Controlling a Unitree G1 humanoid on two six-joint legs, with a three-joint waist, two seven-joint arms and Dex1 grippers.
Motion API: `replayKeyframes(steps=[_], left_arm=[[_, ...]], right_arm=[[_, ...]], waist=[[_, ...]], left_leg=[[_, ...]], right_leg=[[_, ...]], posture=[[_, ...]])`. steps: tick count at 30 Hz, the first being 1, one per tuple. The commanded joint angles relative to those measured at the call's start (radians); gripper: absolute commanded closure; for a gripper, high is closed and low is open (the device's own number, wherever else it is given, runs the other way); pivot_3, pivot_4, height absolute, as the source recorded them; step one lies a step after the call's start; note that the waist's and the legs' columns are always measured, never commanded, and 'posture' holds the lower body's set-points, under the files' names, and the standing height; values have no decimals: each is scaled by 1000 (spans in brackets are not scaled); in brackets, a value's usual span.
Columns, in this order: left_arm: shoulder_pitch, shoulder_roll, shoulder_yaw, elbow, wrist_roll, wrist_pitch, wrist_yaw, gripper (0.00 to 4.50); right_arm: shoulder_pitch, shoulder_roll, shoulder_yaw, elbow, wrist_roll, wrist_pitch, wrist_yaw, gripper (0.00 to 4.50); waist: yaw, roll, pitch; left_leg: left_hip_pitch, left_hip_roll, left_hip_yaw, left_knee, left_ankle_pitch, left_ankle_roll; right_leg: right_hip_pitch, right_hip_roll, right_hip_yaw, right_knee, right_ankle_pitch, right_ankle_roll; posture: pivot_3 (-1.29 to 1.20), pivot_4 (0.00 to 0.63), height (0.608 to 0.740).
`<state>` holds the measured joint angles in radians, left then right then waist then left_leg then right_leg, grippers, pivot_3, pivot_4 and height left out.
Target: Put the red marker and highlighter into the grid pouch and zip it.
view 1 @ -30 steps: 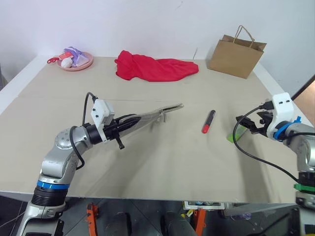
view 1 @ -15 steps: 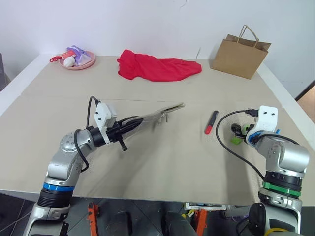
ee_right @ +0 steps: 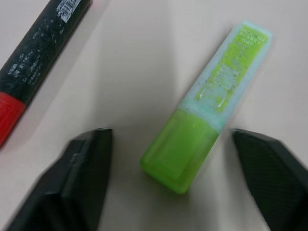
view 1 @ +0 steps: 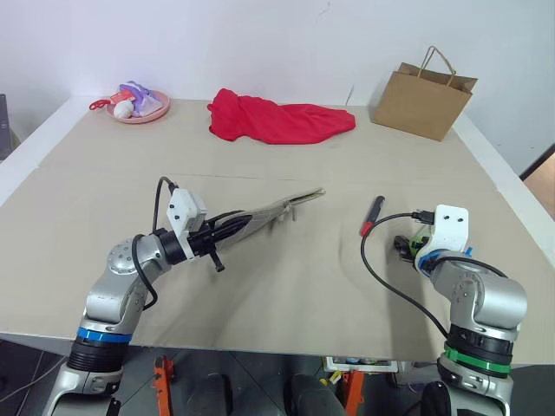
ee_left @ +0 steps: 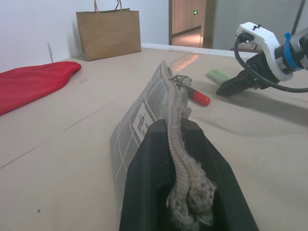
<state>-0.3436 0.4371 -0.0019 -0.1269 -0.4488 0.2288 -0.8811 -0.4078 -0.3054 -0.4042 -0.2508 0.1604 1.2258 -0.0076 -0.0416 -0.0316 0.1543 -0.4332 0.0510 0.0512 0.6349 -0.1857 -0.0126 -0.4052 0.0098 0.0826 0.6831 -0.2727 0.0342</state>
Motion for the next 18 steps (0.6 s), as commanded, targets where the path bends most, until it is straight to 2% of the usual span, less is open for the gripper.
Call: replayKeyframes(steps=[1, 3, 4, 13, 14, 18], left_arm=[[-4, -4, 12, -12, -5, -33, -8, 4500], [-5, -3, 8, -10, -5, -35, -11, 4500], [-7, -3, 7, -8, -5, -36, -12, 4500], [-7, 5, 6, -23, -12, -14, -12, 4500], [-9, 6, 7, -24, -16, -9, -13, 4500], [-18, 8, 8, -23, -21, 3, -15, 4500]], right_arm=[[28, -13, -51, 73, -39, -35, -44, 2207], [19, -13, -62, 110, -38, -68, -54, 3133], [12, -15, -68, 126, -36, -86, -57, 3425], [-29, -49, -105, 197, -1, -198, -35, 3435], [-40, -68, -91, 199, 6, -235, -7, 3435], [-49, -290, 146, 115, -23, -551, 330, 3435]], waist=[[0, -1, 0], [1, -1, -1], [1, -2, -1], [0, -2, -1], [0, -2, -1], [-8, 8, 4]], left_leg=[[0, 0, 0, 0, 0, 0], [0, -1, 0, 1, 0, 0], [0, -1, 0, 1, 0, 0], [0, -2, 0, 1, 1, 1], [0, -2, 0, 1, 1, 1], [-2, -3, 1, 0, 1, 1]], right_leg=[[0, 0, 0, 0, 0, 0], [1, -2, 0, 0, 0, 1], [1, -2, 0, -1, 0, 1], [2, -3, 0, -1, 1, 2], [2, -3, 0, -1, 1, 2], [-3, -3, 4, -1, 1, 2]], posture=[[0, 150, 740], [0, 150, 740], [0, 150, 740], [0, 150, 740], [0, 150, 740], [0, 150, 740]])
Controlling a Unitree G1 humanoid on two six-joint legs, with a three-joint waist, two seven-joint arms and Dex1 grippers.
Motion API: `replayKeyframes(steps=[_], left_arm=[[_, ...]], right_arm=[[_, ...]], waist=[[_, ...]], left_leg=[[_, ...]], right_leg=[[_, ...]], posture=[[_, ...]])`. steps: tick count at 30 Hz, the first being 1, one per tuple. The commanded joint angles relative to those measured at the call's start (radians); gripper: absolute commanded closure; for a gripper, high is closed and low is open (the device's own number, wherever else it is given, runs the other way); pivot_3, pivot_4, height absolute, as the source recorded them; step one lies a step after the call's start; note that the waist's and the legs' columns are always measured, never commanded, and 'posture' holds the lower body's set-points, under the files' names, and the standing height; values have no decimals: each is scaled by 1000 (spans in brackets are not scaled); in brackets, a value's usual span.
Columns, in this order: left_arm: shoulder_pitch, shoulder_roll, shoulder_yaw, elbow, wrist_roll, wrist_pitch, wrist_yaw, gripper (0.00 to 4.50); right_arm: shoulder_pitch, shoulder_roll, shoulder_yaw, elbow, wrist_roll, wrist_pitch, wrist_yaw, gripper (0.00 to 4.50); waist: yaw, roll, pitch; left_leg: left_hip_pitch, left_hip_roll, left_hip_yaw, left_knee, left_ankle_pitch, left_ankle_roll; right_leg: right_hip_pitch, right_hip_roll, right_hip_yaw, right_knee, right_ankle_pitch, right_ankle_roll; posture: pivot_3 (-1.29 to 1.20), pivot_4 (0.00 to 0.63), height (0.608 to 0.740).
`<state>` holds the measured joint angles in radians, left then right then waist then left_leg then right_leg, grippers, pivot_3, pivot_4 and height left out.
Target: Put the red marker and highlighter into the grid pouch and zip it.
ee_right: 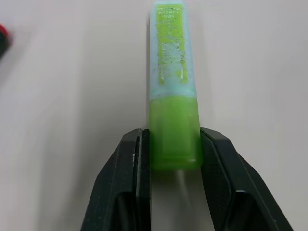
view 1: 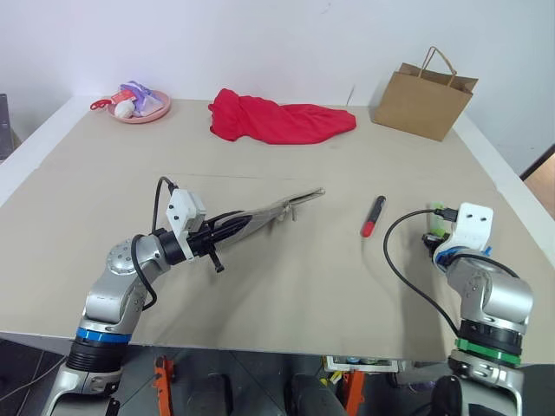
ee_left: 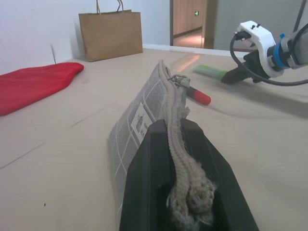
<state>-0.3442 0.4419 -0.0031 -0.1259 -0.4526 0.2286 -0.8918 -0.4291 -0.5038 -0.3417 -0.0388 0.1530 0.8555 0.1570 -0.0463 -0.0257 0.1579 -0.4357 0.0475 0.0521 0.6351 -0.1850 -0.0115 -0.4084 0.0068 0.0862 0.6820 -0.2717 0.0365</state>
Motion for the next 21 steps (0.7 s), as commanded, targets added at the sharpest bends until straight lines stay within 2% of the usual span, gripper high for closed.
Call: replayKeyframes(steps=[1, 3, 6, 12, 17, 21], left_arm=[[-20, 4, 9, -22, -18, 5, -8, 4500], [-23, 3, 9, -19, -19, 8, -14, 4500], [-28, 1, 8, -11, -20, 8, -23, 4500], [-23, -12, -10, 2, -5, -10, -32, 4500], [-14, -24, -32, 3, 13, -25, -36, 4500], [-10, -25, -41, -8, 19, -24, -38, 4500]], right_arm=[[-10, -162, 140, -128, -35, -276, 256, 3435], [41, -300, 226, -175, -82, -475, 417, 3435], [87, -458, 271, -189, -106, -642, 585, 3435], [121, -628, 220, -237, 2, -582, 825, 3435], [95, -637, 203, -313, 154, -432, 913, 3435], [75, -623, 238, -335, 179, -381, 920, 3435]], waist=[[-4, 2, 0], [-3, 2, 1], [1, -1, 0], [4, 0, 0], [2, -1, 0], [3, -1, 0]], left_leg=[[0, 0, 1, -1, 0, 0], [0, 1, 0, -2, -1, 1], [0, 3, -2, -3, -3, 1], [0, 2, -1, -1, -3, 1], [1, 1, -2, 0, -3, 1], [2, 1, -2, 1, -3, 1]], right_leg=[[-1, 0, 2, 0, 0, 1], [-1, 1, 1, 0, -4, 5], [1, 3, -4, -1, -7, 2], [1, 1, -4, -1, -6, -1], [3, -2, -3, -1, -5, 2], [3, -1, -3, -1, -5, 2]], posture=[[0, 150, 740], [0, 150, 740], [0, 150, 740], [0, 150, 740], [0, 150, 740], [0, 150, 740]])
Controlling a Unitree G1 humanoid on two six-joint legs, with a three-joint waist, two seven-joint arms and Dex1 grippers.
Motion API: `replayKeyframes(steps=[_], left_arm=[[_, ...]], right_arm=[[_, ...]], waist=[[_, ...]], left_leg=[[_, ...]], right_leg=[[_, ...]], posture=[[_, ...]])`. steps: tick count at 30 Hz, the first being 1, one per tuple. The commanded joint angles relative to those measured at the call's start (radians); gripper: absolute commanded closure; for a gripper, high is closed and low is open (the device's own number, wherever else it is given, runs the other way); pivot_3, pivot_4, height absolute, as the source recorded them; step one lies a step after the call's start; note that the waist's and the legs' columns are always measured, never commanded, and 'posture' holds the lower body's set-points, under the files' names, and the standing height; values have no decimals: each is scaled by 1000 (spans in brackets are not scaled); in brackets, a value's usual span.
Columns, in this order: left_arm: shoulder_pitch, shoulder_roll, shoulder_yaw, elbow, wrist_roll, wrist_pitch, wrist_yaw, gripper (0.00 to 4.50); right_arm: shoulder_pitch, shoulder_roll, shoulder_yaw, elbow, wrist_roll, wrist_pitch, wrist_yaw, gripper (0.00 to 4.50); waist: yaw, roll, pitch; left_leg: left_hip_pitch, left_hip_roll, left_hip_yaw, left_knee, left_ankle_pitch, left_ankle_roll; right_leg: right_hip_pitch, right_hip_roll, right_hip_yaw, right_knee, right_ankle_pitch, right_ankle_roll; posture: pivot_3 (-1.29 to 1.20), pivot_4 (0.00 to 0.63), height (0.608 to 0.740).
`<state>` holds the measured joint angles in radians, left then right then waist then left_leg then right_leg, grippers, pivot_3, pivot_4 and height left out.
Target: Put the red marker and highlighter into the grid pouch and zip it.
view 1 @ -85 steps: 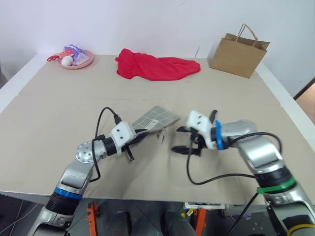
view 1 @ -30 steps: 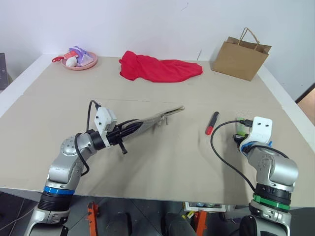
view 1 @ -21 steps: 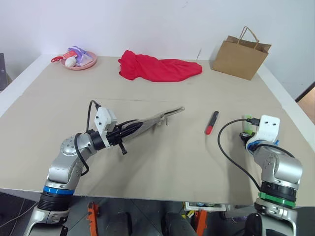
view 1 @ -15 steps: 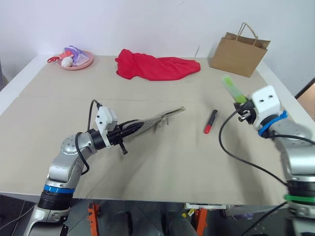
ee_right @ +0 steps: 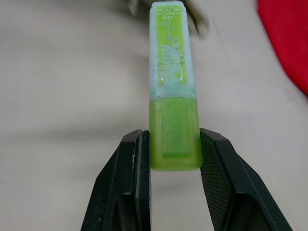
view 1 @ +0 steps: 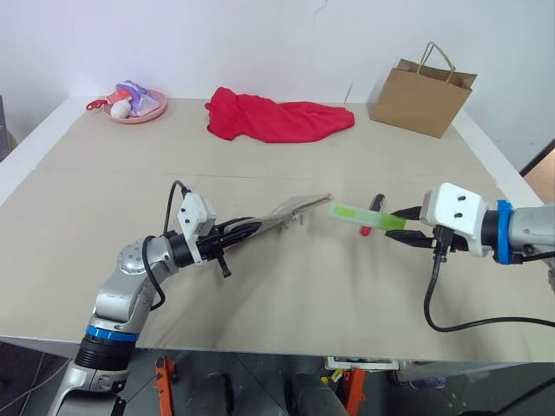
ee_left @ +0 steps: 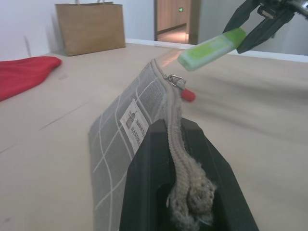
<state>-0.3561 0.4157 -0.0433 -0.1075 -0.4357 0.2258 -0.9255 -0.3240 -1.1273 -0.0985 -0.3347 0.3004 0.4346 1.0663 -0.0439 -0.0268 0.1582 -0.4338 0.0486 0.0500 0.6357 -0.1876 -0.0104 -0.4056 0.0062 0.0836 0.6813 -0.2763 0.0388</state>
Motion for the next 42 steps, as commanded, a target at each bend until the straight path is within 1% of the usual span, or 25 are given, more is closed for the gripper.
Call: replayKeyframes(steps=[1, 12, 22, 31, 42], left_arm=[[2, 1, -2, -29, 3, -20, -4, 4500], [1, 1, -9, -55, 0, -4, 9, 4500], [1, 6, -12, -68, 4, 1, 13, 4500], [3, 11, -15, -74, 2, 5, 17, 4500], [13, 10, -20, -90, 4, 8, 23, 4500]], right_arm=[[-37, 6, 8, -35, 28, 41, 9, 3435], [-105, 35, 61, 6, 16, 41, 30, 3435], [-132, 40, 94, 60, -23, -2, 55, 3435], [-160, 44, 78, 77, -1, 24, 88, 3435], [-174, 55, 110, 98, -26, 14, 100, 3435]], waist=[[1, 0, 0], [2, 0, 0], [2, 0, 0], [2, 0, 0], [1, 0, 0]], left_leg=[[0, 0, 0, 0, 0, 0], [0, -1, 0, 0, 0, 0], [0, -1, 0, 0, 0, 0], [0, -1, 0, 0, 0, 0], [0, 0, 0, 0, 0, 0]], right_leg=[[0, 0, 0, 0, 0, 0], [0, -1, 1, 0, 0, 0], [0, -1, 0, 0, 0, 0], [0, -1, 0, 0, 0, -1], [0, -1, 0, 0, 1, -1]], posture=[[0, 150, 740], [0, 150, 740], [0, 150, 740], [0, 150, 740], [0, 150, 740]])
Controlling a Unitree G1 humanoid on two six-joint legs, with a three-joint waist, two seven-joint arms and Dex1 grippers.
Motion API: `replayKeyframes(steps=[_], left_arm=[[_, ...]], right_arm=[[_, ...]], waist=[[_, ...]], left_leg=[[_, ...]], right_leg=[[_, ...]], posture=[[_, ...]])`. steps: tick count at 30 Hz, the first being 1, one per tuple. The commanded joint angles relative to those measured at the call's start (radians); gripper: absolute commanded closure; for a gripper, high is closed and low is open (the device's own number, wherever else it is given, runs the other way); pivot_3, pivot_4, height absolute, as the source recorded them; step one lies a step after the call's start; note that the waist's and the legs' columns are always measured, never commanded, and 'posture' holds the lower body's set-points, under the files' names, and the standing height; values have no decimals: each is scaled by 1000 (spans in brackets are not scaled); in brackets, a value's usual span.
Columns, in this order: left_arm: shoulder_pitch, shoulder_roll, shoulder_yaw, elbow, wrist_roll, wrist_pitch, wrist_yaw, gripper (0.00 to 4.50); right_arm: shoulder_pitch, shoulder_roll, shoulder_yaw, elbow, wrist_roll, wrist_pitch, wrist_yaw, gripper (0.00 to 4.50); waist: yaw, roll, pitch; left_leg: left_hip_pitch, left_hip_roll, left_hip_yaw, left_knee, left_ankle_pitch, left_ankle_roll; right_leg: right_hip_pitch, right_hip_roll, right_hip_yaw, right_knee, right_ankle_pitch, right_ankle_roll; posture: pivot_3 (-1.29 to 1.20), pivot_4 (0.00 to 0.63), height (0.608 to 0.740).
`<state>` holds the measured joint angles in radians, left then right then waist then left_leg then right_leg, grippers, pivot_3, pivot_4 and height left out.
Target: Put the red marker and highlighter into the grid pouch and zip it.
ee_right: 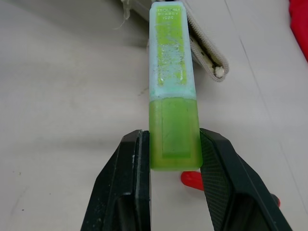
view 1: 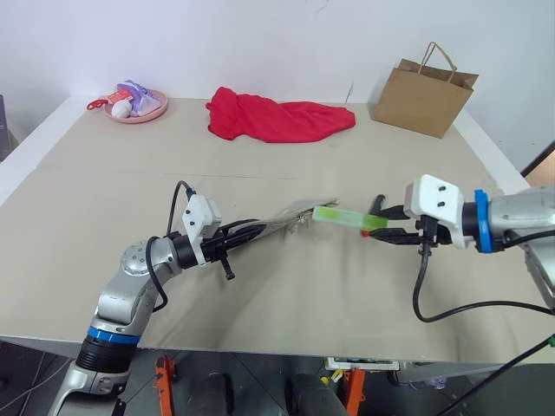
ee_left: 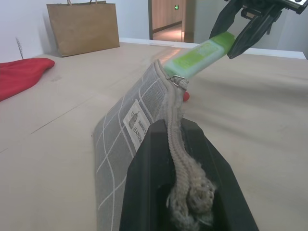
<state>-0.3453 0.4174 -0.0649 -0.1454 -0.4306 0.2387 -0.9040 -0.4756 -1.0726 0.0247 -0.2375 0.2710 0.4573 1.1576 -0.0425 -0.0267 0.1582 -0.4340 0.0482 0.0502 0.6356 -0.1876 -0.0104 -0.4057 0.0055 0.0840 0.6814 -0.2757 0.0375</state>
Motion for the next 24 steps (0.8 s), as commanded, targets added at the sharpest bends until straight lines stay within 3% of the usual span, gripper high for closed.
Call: replayKeyframes(steps=[1, 24], left_arm=[[4, 9, 2, -54, -1, -4, 2, 4500], [23, 17, -11, -66, 0, -9, -13, 4500]], right_arm=[[-25, 3, -11, 5, 3, -8, 9, 3435], [-173, 53, 73, 269, -18, -13, 168, 3435]], waist=[[0, 0, 0], [0, 0, 0]], left_leg=[[0, 0, 0, 0, 0, 0], [0, 0, 0, 0, 0, 0]], right_leg=[[0, 0, 0, 0, 0, 0], [0, 1, 0, 0, 1, -3]], posture=[[0, 150, 740], [0, 150, 740]])
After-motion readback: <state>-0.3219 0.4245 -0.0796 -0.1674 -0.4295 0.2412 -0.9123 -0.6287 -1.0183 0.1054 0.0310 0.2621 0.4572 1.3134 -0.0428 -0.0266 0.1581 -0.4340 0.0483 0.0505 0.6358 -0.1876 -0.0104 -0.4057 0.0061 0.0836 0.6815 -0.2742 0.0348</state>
